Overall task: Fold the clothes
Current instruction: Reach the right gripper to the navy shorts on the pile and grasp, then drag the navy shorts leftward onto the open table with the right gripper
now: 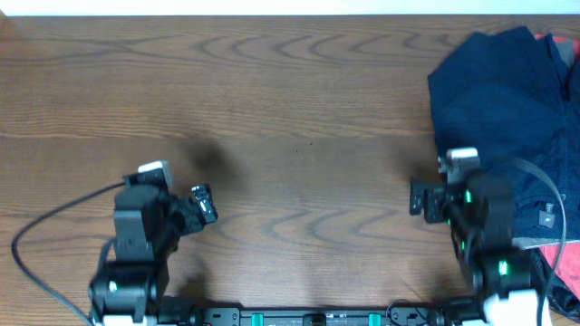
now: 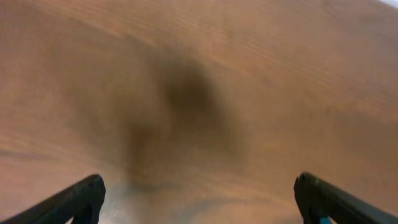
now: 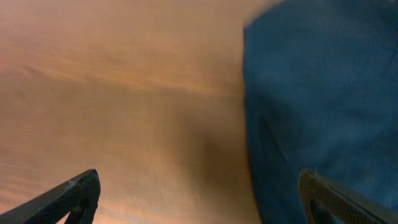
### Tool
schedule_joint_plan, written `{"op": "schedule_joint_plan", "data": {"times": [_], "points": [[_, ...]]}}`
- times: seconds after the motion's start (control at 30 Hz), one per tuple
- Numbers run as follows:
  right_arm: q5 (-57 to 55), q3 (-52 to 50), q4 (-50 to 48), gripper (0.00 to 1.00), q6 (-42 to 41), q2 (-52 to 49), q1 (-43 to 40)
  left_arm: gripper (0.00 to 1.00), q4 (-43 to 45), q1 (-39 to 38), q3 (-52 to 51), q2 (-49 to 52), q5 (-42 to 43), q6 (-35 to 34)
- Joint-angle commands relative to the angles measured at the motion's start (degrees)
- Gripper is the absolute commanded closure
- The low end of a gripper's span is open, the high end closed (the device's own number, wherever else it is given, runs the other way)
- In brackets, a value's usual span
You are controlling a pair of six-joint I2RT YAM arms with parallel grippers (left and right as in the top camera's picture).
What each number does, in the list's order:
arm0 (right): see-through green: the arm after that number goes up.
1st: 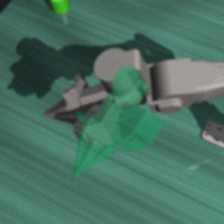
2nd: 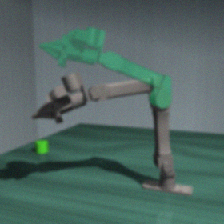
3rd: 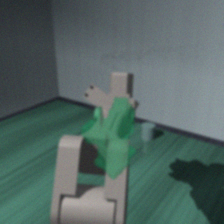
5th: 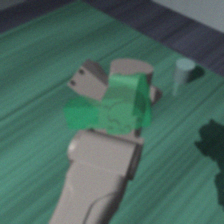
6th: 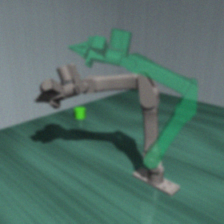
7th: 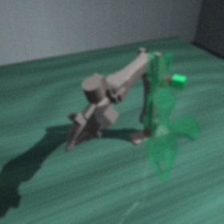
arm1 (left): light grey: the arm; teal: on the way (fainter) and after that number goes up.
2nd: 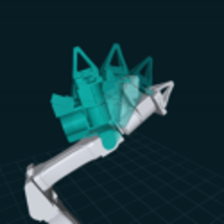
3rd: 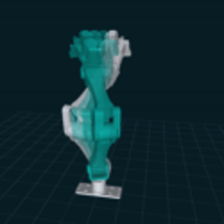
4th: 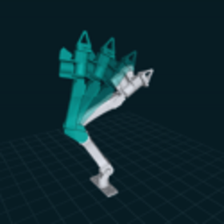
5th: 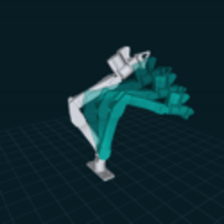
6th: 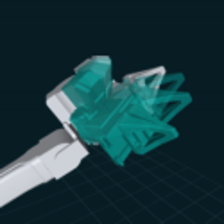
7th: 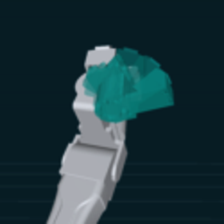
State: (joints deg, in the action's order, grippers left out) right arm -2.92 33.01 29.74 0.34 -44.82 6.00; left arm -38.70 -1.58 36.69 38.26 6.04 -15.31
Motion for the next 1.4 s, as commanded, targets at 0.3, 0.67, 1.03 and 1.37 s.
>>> {"op": "schedule_joint_plan", "data": {"times": [0.3,0.67,1.03,1.37], "points": [[-4.7,19.4,2.9,0.03,-0.9,-34.5,-5.3,0.02,-6.3,0.2,9.3,14.9,2.4,1.5],[-15.3,19.4,-5.8,0.15,-1.0,-52.7,-7.3,0.02,-6.3,0.2,9.3,15.6,2.4,1.5],[-24.4,19.4,-6.7,0.35,-7.9,-59.8,-9.1,0.02,-6.3,0.2,9.3,15.6,2.4,1.5],[-12.0,20.7,-3.2,0.99,-7.2,-57.6,-8.4,0.02,-6.2,0.2,9.3,15.6,2.3,1.5]]}}
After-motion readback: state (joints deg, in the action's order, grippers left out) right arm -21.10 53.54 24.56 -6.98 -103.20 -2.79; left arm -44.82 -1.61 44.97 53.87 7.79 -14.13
